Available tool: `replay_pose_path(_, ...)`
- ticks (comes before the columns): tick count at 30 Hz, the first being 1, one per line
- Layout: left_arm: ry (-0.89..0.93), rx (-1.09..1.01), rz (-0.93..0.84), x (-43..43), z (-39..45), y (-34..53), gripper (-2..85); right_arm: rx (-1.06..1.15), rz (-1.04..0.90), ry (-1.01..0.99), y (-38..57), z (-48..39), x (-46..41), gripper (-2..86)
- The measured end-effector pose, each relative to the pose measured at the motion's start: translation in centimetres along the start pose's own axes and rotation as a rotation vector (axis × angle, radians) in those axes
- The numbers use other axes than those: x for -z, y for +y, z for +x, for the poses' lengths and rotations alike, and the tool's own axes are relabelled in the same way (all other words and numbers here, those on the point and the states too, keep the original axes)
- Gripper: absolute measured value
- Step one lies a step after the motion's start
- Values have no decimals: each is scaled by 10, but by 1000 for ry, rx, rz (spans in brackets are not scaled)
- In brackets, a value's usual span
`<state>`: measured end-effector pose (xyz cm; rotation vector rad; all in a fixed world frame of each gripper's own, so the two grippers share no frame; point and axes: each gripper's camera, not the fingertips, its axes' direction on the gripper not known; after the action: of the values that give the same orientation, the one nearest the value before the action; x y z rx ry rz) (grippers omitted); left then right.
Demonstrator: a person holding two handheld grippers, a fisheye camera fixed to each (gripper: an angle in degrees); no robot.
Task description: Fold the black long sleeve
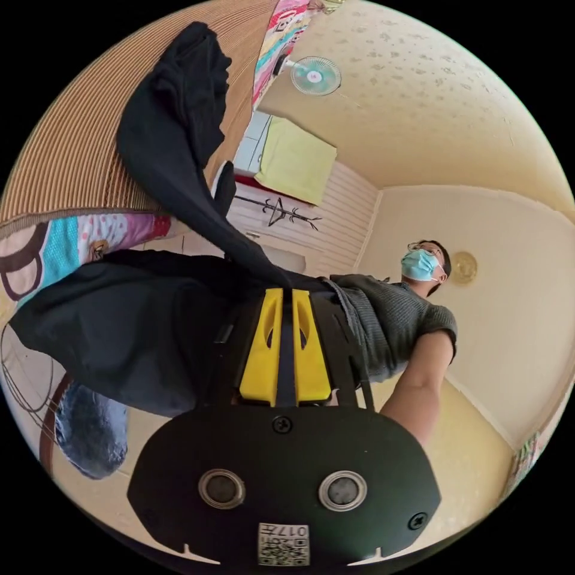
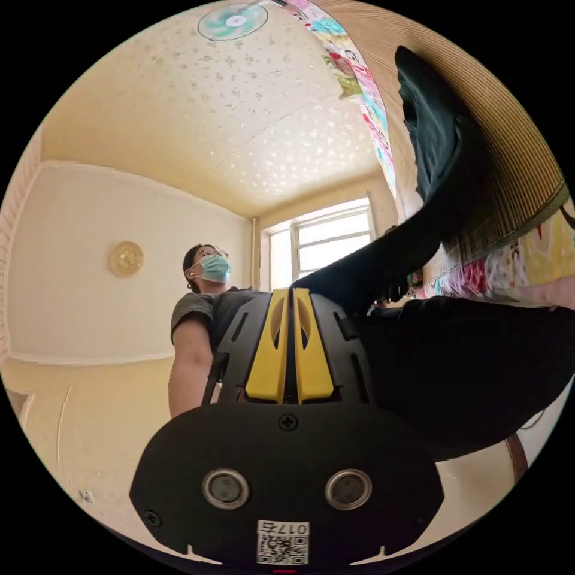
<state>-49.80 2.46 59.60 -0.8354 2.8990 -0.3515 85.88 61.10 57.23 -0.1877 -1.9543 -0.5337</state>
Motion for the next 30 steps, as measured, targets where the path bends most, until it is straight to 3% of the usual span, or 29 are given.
replay_pose_path(3, -25, -24, 195, 14, -6, -13, 36, 28, 162, 112, -17, 3, 21, 10)
replay_pose_path(8, -159, 3, 531, 33, -3, -74, 34, -5, 588, 283, -88, 14, 42, 10)
replay_pose_path(12, -138, 57, 720, 35, 6, -154, 32, -3, 724, 244, -157, 23, 29, 10)
replay_pose_path(16, -134, 94, 787, 32, 18, -222, 29, -65, 856, 207, -231, 32, 22, 11)
replay_pose_path(21, -256, 179, 896, 39, 34, -282, 14, -56, 723, 290, -319, 40, 25, 20)
replay_pose_path(23, -268, 185, 924, 44, 34, -284, 77, -2, 724, 323, -336, 33, 25, 24)
replay_pose_path(25, -348, 210, 878, 44, 30, -283, 127, 9, 658, 335, -347, 33, 24, 30)
replay_pose_path(28, -619, 278, 720, 34, 18, -275, 169, -39, 479, 508, -356, 39, 9, 45)
replay_pose_path(30, -750, 339, 524, 15, -11, -271, 192, -76, 372, 598, -354, 49, -4, 56)
